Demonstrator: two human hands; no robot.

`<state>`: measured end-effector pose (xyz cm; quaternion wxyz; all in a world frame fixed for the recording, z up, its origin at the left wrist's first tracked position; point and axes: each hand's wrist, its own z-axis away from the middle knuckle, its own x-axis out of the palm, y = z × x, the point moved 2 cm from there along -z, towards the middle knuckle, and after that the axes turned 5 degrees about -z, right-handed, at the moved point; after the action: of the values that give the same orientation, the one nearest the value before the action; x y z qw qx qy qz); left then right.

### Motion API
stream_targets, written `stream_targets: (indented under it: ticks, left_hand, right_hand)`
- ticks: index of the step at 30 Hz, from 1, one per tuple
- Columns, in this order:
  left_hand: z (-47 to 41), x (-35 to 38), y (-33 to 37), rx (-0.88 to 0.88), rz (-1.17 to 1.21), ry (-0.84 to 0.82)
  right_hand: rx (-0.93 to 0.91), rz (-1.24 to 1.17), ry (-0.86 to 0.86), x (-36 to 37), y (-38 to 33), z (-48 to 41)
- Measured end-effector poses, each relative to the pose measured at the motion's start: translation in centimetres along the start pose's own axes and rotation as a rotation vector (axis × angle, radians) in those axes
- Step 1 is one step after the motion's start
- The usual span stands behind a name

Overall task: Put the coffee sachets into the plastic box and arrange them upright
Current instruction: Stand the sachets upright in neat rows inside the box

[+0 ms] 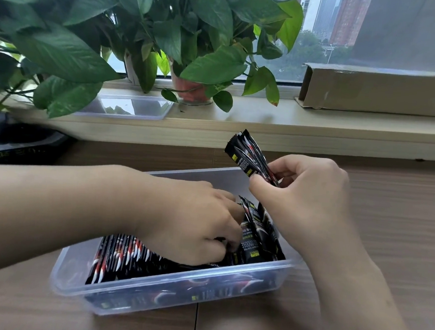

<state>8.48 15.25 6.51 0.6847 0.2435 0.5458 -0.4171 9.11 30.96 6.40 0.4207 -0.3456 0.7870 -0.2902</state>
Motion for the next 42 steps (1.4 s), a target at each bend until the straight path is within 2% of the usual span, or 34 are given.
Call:
stream_targets:
  ticks: [5,7,10,13,16,22,25,32,34,36,38,40,42]
  left_hand:
    - [0.4,-0.3,-0.5,-0.132,0.218,-0.223]
    - [0.4,-0.1,-0.4,-0.16,0.209,-0.264]
    - [-1.0,0.8,0.1,-0.126,0.105,-0.277]
    - [-1.7,0.8,-0.1,-0.267,0.251,-0.282]
    - [-0.9,-0.2,-0.2,-0.224,0.428,-0.306]
    - [-1.0,-0.3,0.3,-0.322,0.564,-0.345]
    - [-1.2,-0.8,0.1,-0.295,0.65,-0.304]
    - [-0.8,-0.6,-0.3,-0.204,0.804,-0.334]
    - [-1.7,0.5,-0.2,-0.239,0.876,-0.306]
    - [-1.9,2.5,-0.5,-0.247,0.715,-0.336]
    - [-0.9,4.0,-1.1,-0.138,0.503,-0.191]
    - [1.0,2.1,-0.9,-0.089,0.321,-0.046]
    - [2.9,0.5,-0.7,-0.06,0.16,-0.053]
  right_hand:
    - [0.004,-0.013,-0.003,0.1,0.0,0.0]
    - [0.0,-0.01,-0.001,0.1,-0.1,0.0]
    - [-0.009,0.001,0.006,0.2,-0.1,0.0]
    - [-0.01,0.007,0.007,0.2,-0.1,0.0]
    - [-0.015,0.024,0.001,0.1,-0.2,0.1]
    - [-0.004,0.047,0.01,0.2,-0.3,0.1]
    - [-0.01,0.05,0.014,0.2,-0.4,0.1]
    - [-0.01,0.048,0.008,0.1,-0.4,0.1]
    - [-0.007,0.044,0.007,0.2,-0.3,0.1]
    - [-0.004,0.035,0.008,0.2,-0.2,0.0]
    - [-0.005,0.018,0.005,0.2,-0.1,0.0]
    - [-0.011,0.01,0.007,0.2,-0.1,0.1]
    - [-0.012,0.021,0.01,0.2,0.0,0.1]
